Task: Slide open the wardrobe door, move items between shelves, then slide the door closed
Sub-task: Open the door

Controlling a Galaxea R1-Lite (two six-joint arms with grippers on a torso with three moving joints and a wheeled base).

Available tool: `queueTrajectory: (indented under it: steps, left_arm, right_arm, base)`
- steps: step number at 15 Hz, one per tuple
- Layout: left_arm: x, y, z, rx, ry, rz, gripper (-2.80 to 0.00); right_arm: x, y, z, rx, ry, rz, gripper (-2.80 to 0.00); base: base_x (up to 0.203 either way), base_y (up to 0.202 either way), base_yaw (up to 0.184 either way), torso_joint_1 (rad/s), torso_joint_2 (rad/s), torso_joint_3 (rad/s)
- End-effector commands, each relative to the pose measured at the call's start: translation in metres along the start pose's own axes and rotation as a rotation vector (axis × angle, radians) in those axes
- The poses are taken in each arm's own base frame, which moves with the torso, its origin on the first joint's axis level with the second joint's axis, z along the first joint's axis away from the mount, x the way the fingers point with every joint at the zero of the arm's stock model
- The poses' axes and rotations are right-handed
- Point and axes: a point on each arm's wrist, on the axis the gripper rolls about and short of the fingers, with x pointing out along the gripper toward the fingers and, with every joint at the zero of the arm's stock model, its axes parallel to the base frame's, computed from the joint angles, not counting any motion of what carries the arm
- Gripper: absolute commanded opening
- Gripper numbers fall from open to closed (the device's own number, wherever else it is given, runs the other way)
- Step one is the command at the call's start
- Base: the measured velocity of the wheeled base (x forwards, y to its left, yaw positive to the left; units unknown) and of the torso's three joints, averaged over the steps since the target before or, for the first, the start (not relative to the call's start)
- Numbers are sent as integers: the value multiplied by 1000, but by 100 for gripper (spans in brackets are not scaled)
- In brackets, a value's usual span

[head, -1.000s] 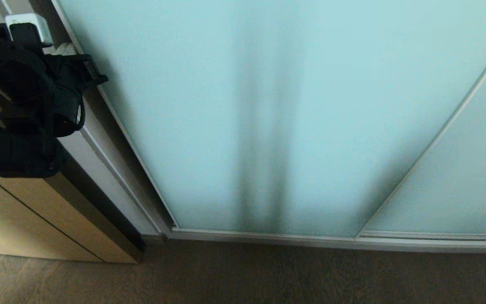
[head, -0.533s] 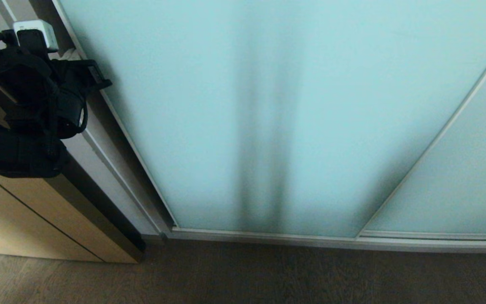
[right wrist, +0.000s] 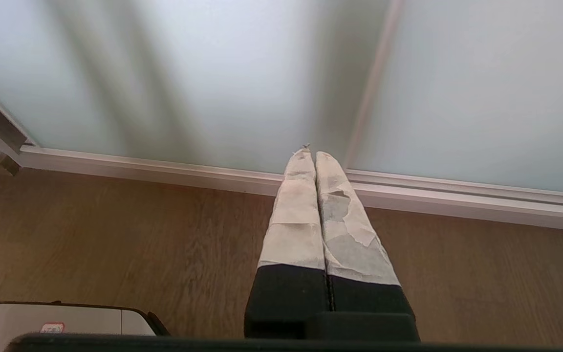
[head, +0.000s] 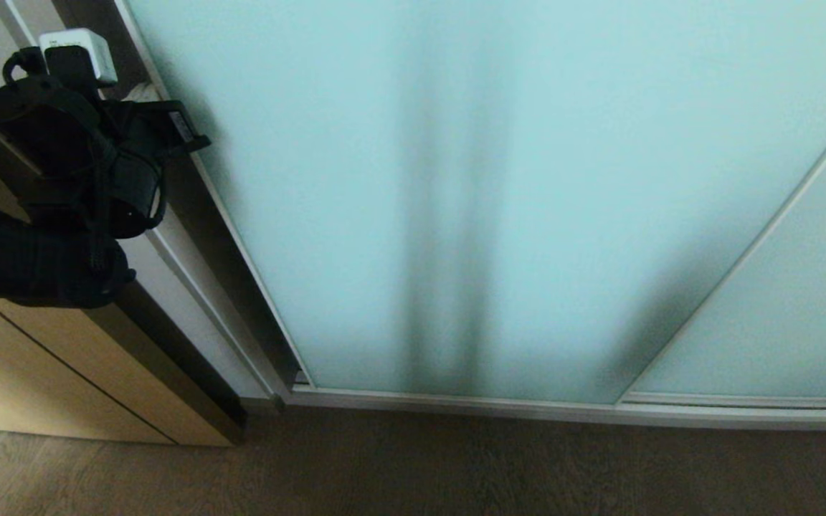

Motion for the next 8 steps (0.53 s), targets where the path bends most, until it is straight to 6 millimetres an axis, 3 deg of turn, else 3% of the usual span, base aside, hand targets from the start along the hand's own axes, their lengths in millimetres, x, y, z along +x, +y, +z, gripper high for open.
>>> queueTrajectory:
  steps: [1,6,8]
  left_arm:
    - [-9,-17,14,-35,-22,-45,-280]
    - [-29,-55,25,-91,-11,-114,-280]
    - [-39,-62,26,-101,1,-130,-280]
  right_arm:
    - [0,0,0,-1,-2,0,-280]
    - [0,0,0,-1,-2,1,-280]
    - [0,0,0,0,-1,1,-280]
  base:
    - [0,0,0,0,0,0]
    - [0,0,0,0,0,0]
    - [0,0,0,0,0,0]
